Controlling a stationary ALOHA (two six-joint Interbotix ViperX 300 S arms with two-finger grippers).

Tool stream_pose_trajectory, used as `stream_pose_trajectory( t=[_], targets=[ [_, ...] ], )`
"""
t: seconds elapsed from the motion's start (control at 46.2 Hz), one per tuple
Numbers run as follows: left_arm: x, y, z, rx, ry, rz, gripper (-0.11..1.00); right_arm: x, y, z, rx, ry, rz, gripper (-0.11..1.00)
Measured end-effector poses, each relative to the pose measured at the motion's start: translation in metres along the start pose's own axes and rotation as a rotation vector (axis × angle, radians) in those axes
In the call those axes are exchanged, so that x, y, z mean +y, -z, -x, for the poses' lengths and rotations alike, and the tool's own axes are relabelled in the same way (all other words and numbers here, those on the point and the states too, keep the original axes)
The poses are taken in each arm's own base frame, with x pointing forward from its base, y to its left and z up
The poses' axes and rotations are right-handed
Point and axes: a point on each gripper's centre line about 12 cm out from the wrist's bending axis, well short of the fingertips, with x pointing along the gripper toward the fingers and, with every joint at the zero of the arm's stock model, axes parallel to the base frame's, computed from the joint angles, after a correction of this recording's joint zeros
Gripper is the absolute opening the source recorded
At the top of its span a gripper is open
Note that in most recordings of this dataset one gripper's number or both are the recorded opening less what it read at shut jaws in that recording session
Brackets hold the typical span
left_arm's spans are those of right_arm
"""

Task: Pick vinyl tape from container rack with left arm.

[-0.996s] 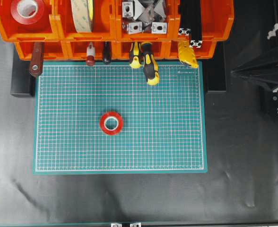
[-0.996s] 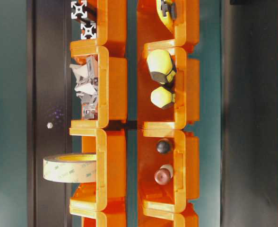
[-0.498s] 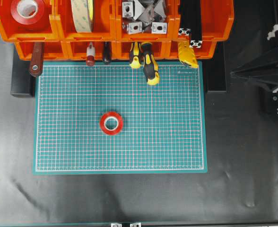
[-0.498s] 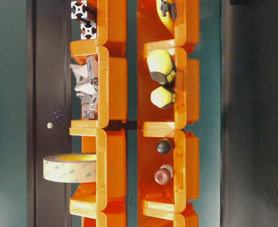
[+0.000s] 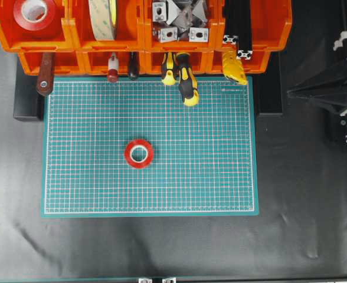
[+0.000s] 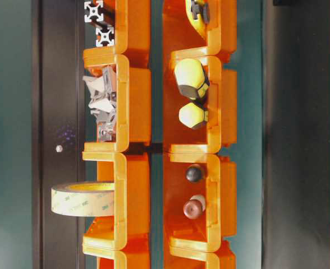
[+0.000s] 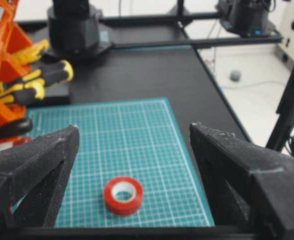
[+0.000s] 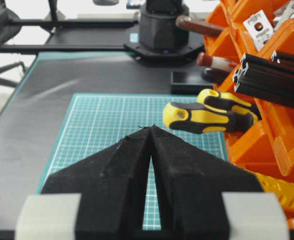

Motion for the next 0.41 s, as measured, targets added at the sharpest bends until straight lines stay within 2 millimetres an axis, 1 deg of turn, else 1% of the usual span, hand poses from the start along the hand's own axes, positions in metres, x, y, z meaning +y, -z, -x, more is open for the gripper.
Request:
stream_pose_trajectory(
  t=[0.411],
  targets=[
    [0.0003, -0.0065, 0.0098, -0.051, 0.000, 0.001, 0.86, 0.0000, 0.0000, 0.0000, 0.000, 0.000, -0.003, 0.01]
  ],
)
